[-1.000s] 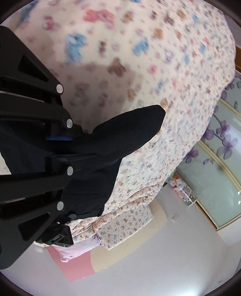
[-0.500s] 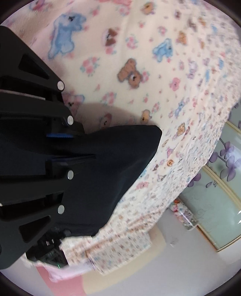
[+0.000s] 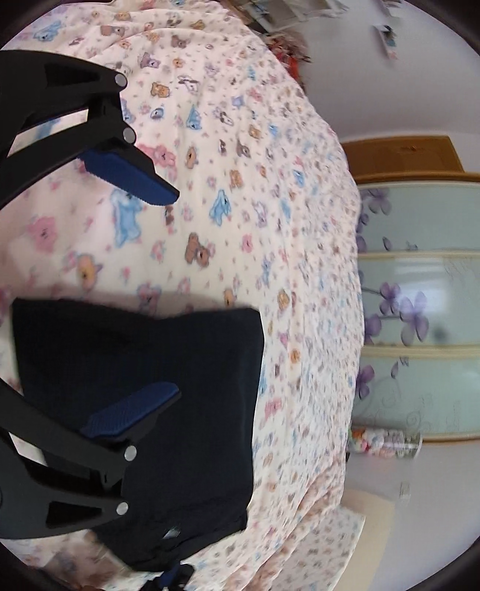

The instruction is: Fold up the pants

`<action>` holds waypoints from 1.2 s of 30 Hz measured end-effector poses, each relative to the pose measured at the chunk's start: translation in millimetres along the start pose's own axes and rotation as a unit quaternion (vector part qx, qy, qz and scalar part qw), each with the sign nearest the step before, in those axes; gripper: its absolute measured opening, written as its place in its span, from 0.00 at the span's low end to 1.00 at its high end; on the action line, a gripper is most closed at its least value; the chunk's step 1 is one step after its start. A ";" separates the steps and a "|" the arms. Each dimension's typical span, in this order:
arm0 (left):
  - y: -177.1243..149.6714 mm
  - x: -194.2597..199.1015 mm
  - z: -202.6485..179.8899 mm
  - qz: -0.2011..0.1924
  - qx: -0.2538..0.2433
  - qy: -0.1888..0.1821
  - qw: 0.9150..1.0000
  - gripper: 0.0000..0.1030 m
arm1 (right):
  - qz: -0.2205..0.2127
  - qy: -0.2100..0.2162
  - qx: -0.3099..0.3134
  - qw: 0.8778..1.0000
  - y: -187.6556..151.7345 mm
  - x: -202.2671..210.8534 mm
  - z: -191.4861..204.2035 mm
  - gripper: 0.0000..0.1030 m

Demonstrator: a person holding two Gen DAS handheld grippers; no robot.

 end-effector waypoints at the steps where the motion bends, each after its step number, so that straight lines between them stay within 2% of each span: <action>1: -3.5 6.5 -6.7 -0.002 -0.006 -0.007 1.000 0.97 | -0.004 0.002 0.007 1.000 -2.2 3.7 4.7 0.46; 5: -12.1 14.4 -35.7 0.003 -0.014 -0.028 1.000 0.98 | -0.001 0.024 0.035 0.999 -16.5 11.6 32.6 0.46; 8: -18.2 12.9 -53.7 0.010 -0.028 -0.021 0.999 0.98 | 0.002 0.025 0.059 0.998 -23.9 10.4 48.1 0.46; 13: -25.2 8.7 -73.2 0.013 -0.050 -0.004 0.999 0.98 | 0.004 0.008 0.094 0.996 -35.3 7.6 62.7 0.46; 20: -34.2 -5.7 -83.4 0.030 -0.056 -0.001 0.998 0.98 | 0.013 -0.032 0.091 0.995 -42.1 -1.0 52.1 0.46; 24: -50.0 -35.1 -81.2 0.082 -0.036 -0.021 0.996 0.98 | 0.049 -0.054 0.071 0.995 -50.5 -19.6 33.6 0.46; 27: -58.3 -56.0 -74.3 0.112 0.005 -0.071 0.991 0.98 | 0.058 -0.043 0.060 0.996 -54.7 -26.6 26.3 0.46; 29: -58.9 -64.0 -69.7 0.117 0.027 -0.096 0.988 0.98 | 0.063 -0.026 0.049 0.996 -56.1 -31.9 20.4 0.45; 34: -59.5 -54.0 -72.2 0.097 0.015 -0.086 0.991 0.98 | 0.064 -0.016 0.043 0.997 -53.4 -24.4 22.9 0.46; 35: -61.3 -42.9 -70.4 0.083 0.016 -0.086 0.993 0.98 | 0.061 -0.012 0.038 0.997 -53.6 -16.4 24.9 0.49; 36: -64.0 -31.2 -68.2 0.071 0.018 -0.086 0.994 0.98 | 0.055 -0.013 0.034 0.998 -54.3 -8.8 25.8 0.66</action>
Point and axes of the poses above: each gripper's, at about its wrist camera, not at the fingertips, and x roughly against the way its jaws point, z to its left, y to its top, the point moved 8 cm from there along -x, roughly the way its jaws point, and after that the axes turned 12 degrees about z, right-handed, at the moved point
